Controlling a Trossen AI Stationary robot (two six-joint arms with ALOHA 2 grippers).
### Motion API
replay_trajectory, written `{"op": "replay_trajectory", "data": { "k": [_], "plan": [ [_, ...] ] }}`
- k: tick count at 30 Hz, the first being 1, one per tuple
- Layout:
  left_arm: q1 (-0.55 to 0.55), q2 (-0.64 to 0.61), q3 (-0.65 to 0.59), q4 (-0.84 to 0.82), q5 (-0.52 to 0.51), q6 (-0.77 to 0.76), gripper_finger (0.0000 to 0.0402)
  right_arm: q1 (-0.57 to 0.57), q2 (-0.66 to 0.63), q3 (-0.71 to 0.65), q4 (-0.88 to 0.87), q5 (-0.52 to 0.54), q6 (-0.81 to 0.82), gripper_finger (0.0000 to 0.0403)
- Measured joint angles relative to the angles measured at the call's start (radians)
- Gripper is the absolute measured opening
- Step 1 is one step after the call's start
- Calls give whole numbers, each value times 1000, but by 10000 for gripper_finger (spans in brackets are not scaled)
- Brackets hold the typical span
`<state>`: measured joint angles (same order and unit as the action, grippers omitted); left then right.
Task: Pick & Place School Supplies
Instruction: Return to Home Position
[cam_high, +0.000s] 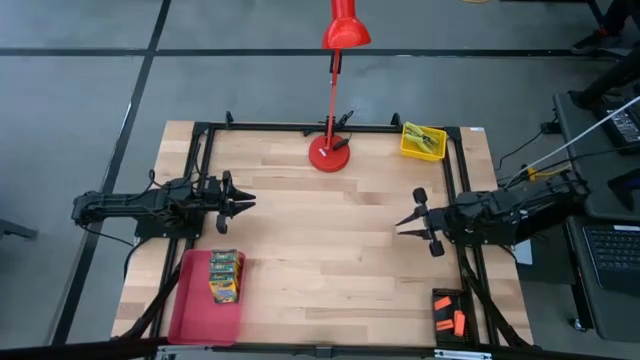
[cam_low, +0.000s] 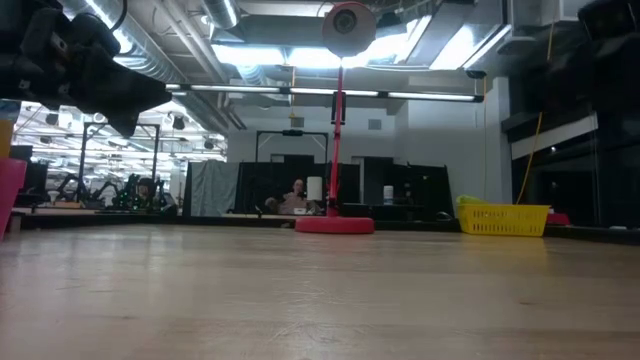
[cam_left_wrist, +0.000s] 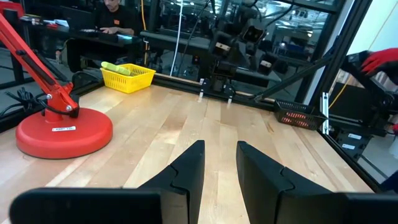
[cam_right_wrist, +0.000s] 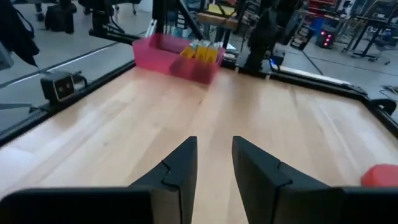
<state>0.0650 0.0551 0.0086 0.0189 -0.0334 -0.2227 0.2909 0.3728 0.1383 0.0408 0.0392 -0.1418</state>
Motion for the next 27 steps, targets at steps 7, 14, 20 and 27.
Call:
{"op": "replay_trajectory", "data": {
  "k": [7, 14, 20, 27],
  "plan": [
    [0, 0, 0, 0, 0, 0, 88, -71, -162, -120, -6, -66, -9, 104],
    [0, 0, 0, 0, 0, 0, 88, -99, -219, -122, -41, -34, 14, 104],
    [0, 0, 0, 0, 0, 0, 89, -88, -279, -122, -41, -37, 173, 104],
    [0, 0, 0, 0, 0, 0, 89, -84, -293, -121, -41, -39, 250, 104]
  ]
}}
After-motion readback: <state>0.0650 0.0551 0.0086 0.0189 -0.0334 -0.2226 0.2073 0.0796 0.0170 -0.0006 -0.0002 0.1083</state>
